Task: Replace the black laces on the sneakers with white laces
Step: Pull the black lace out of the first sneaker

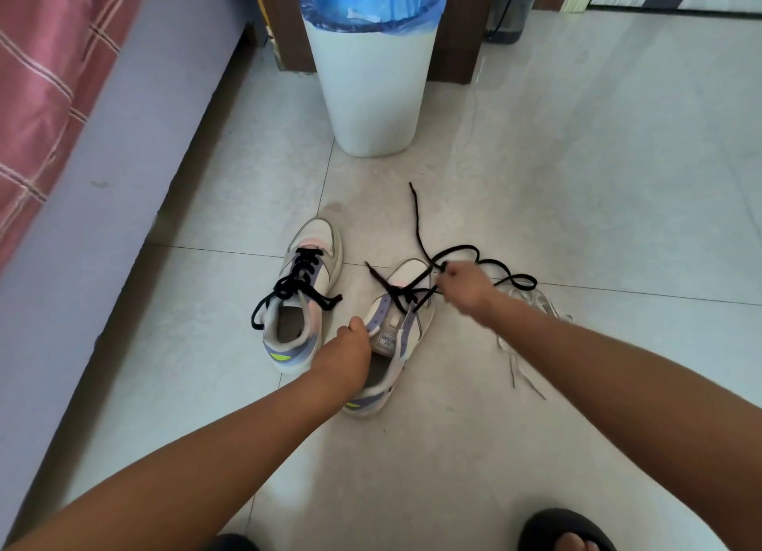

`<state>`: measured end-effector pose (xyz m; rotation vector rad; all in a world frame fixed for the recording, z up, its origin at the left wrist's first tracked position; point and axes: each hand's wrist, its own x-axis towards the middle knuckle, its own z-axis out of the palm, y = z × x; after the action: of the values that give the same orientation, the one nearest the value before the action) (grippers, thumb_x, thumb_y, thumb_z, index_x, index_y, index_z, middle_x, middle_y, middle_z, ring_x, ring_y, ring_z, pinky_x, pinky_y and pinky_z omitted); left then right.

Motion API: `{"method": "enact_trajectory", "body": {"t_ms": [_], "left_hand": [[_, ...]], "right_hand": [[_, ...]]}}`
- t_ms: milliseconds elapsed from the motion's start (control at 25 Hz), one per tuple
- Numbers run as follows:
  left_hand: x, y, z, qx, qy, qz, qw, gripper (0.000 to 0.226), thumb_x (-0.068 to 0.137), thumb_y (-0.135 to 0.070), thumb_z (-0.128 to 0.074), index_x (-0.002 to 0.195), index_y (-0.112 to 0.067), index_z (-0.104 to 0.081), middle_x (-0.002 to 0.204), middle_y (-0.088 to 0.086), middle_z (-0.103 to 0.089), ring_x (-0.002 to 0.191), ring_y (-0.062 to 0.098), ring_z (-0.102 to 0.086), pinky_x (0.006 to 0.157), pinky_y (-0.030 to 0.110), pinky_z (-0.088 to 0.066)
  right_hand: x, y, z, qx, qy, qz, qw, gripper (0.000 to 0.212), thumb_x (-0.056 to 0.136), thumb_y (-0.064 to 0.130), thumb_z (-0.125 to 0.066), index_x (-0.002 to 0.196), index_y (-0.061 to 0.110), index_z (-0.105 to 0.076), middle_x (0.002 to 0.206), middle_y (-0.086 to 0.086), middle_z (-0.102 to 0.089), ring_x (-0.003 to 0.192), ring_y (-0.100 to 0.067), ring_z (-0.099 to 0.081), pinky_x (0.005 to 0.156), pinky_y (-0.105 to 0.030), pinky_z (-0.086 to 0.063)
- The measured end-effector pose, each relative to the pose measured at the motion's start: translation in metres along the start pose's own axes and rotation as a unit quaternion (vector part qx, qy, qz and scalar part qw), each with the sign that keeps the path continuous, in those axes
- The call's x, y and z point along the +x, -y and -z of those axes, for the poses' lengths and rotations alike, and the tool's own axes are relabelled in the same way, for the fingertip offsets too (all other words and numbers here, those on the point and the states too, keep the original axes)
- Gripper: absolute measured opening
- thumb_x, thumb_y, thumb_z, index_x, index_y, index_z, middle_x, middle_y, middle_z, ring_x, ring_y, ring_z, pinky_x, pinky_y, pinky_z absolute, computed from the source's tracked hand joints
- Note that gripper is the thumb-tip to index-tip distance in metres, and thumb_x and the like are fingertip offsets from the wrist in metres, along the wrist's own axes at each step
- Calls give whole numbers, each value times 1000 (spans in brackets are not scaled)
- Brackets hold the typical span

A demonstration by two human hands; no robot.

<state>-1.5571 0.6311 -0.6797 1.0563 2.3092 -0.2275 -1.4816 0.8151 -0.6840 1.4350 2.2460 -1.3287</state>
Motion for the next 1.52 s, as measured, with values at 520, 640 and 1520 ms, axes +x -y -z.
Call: {"method": "enact_trajectory", "body": {"t_ms": [520,640,1520], "left_hand": [[-10,-9,6,-92,82,26,992,32,100,-28,-37,119,-3,-45,121,14,-55,106,31,-58,74,31,-43],[-1,-12,19,-119,58,19,991,41,98,-39,-38,117,-4,-47,119,16,-55,105,31,-56,74,31,-41],[37,-9,11,-310,-75,-85,944,29,82,7,-49,87,-10,-72,100,1,-30,101,14,-30,80,11,-26]], "right_hand": [[-14,58,61,120,-36,151,980,11,95,19,-54,100,10,-55,87,-11,-55,69,-17,-52,56,-25,-45],[-44,40,15,-72,91,90,989,36,91,27,-57,118,11,-40,94,-6,-55,79,-19,-53,64,-29,-41],[-36,11,-25,-99,84,13,991,34,78,23,-68,103,11,-50,104,-7,-48,99,-24,-46,85,-39,-44]]}}
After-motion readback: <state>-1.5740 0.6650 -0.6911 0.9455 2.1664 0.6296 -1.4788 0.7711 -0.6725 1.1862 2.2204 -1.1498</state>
